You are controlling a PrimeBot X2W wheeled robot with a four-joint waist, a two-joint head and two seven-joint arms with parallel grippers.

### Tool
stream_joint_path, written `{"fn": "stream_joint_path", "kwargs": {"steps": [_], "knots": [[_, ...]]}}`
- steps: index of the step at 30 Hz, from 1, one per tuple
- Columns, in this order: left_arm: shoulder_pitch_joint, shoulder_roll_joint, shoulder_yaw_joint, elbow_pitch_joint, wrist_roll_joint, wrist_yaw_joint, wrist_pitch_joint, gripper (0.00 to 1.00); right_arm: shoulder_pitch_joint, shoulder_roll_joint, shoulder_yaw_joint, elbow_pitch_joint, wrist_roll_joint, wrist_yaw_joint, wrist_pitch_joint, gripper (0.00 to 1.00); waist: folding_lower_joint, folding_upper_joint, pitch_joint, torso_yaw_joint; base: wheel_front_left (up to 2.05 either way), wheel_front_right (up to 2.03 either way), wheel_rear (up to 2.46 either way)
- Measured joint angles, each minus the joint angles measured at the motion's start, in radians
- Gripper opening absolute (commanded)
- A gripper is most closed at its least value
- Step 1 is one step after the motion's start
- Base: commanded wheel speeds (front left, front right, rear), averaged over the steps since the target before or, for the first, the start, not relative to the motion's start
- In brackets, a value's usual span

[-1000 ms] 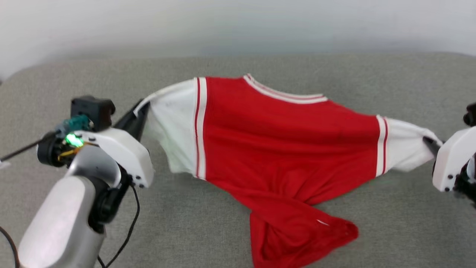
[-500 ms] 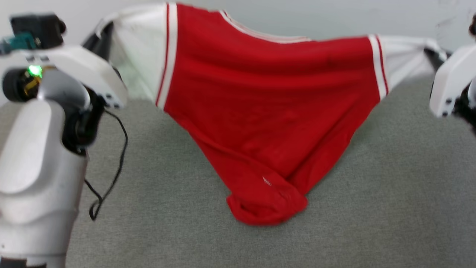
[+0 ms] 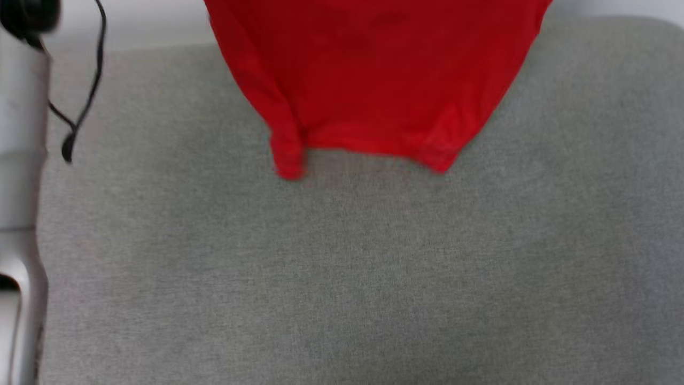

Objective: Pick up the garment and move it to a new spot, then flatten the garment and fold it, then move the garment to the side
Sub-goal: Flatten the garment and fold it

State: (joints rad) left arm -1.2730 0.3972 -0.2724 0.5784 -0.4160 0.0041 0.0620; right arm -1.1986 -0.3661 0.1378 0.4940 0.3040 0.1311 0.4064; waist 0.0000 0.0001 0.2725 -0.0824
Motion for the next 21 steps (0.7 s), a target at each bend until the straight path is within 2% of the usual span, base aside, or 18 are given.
{"fn": "stream_joint_path", "kwargs": {"steps": [11,16,21], "knots": [[-0.311,0.015,-0.012,0.090,0.064,-0.006,-0.127,0.00,-0.304,-0.013,-0.025,0.094,-0.033,0.000,-0.199,0.00,0.0001,0.0000,0.183,-0.017,0.00,0.00,0.00],[-0.395,0.027,-0.015,0.122,0.079,-0.010,-0.153,0.00,-0.393,-0.012,-0.009,0.120,-0.042,0.000,-0.301,0.00,0.0002,0.0000,0.242,-0.030,0.00,0.00,0.00],[-0.434,0.026,-0.020,0.151,0.080,-0.012,-0.172,0.00,-0.440,-0.015,0.027,0.156,-0.037,0.000,-0.356,0.00,0.0001,0.0000,0.282,-0.039,0.00,0.00,0.00]]}}
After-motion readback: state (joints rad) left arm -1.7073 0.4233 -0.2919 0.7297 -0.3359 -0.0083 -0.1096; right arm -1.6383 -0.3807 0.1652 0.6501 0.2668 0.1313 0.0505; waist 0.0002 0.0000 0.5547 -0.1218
